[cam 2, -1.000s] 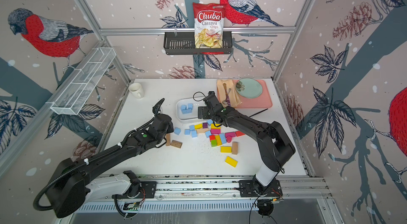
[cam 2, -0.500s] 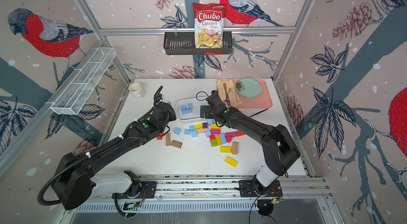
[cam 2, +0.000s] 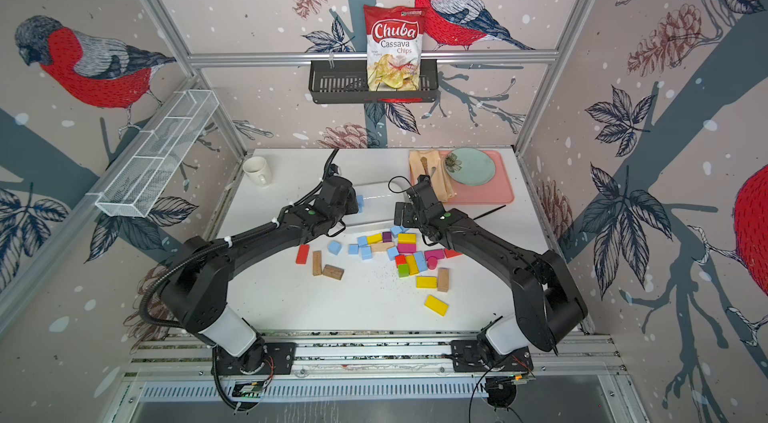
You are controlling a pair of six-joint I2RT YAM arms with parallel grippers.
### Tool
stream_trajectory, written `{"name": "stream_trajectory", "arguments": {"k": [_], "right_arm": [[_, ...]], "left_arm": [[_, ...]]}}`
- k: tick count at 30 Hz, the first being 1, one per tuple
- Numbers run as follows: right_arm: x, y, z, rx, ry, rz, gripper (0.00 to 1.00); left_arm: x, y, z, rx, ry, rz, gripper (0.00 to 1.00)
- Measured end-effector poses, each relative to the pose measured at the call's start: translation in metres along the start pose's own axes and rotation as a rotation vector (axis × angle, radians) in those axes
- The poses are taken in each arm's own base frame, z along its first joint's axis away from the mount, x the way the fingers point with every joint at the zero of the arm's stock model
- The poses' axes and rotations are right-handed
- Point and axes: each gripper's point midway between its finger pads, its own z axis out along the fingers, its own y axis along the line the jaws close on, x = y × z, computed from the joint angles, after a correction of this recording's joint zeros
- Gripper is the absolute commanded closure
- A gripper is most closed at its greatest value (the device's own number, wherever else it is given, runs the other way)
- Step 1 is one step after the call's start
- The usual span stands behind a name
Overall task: Pick out the blue building blocks
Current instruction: Place the building block in the storage box.
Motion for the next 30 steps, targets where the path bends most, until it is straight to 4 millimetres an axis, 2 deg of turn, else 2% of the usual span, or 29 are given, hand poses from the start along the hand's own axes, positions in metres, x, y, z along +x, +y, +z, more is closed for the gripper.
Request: {"name": "stream_trajectory", "arguments": {"k": [15, 24, 30], "right_arm": [[0.008, -0.024, -0.001, 0.038, 0.009, 0.047, 0.0], [0.012, -0.033, 0.0, 0.053, 0.017, 0.059, 0.01], [0.013, -0.036, 0.001, 0.057, 0.02, 0.063, 0.0]], "left_arm": [[0.018, -0.034, 0.067, 0.031, 0.096, 0.022, 1.0], [0.043, -0.035, 0.093, 0.012, 0.162, 0.024, 1.0], [0.052, -0.031, 0.098, -0.004, 0.182, 0.021, 0.84]]}}
